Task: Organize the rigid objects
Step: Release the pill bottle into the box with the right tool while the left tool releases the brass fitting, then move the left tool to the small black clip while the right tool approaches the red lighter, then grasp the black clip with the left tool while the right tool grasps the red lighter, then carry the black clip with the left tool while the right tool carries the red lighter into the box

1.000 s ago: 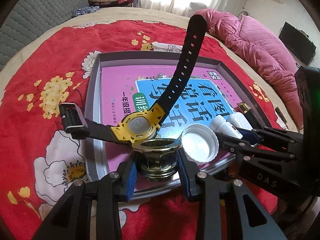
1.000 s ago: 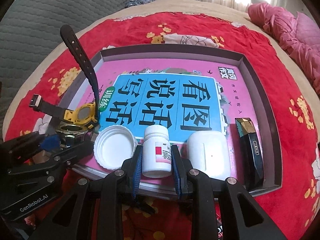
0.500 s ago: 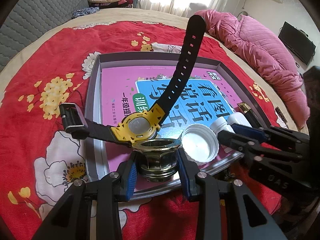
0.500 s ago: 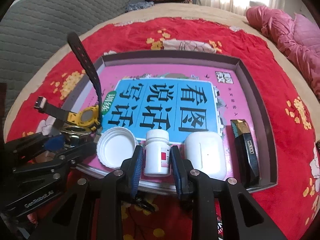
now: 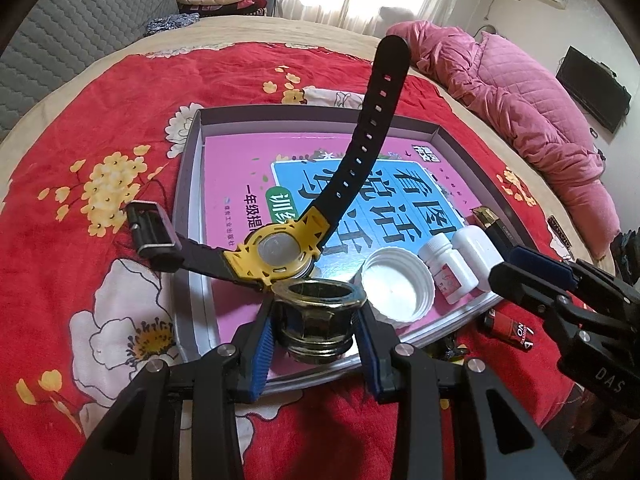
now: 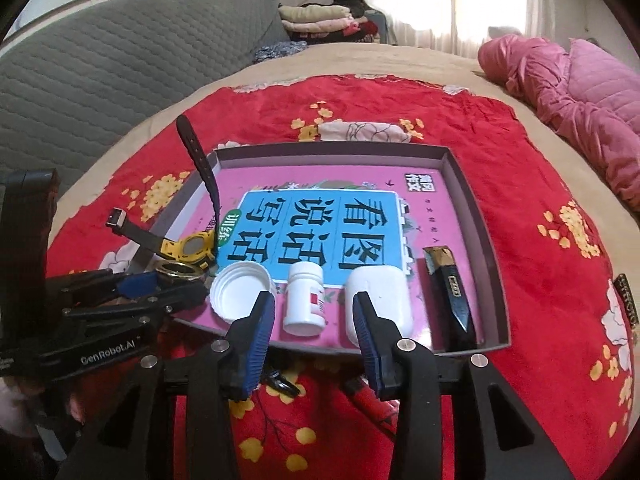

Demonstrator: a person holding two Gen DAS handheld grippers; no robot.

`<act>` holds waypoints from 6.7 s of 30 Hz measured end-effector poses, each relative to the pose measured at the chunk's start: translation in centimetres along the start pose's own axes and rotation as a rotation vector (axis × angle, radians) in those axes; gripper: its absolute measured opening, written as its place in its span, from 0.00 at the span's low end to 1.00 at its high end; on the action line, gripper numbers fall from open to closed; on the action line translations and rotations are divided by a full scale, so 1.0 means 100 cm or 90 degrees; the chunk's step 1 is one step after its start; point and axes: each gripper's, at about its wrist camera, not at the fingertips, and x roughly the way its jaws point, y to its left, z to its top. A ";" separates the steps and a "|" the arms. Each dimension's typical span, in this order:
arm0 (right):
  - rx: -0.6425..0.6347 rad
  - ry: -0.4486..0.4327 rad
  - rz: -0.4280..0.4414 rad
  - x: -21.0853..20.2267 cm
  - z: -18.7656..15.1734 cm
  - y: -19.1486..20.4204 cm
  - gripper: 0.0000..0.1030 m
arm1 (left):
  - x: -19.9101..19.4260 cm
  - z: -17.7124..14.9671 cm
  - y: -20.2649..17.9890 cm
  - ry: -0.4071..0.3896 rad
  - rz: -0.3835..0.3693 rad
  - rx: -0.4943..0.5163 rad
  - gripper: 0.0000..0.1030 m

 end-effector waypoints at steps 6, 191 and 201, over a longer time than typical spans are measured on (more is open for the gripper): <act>0.009 -0.005 -0.009 -0.007 -0.003 -0.006 0.41 | -0.003 0.000 0.001 -0.007 0.007 -0.001 0.39; 0.052 -0.046 0.052 -0.009 0.001 -0.049 0.23 | -0.019 -0.001 0.034 -0.038 -0.034 -0.118 0.34; 0.031 -0.029 0.033 0.006 0.004 -0.044 0.23 | -0.013 -0.001 0.032 -0.036 -0.017 -0.098 0.34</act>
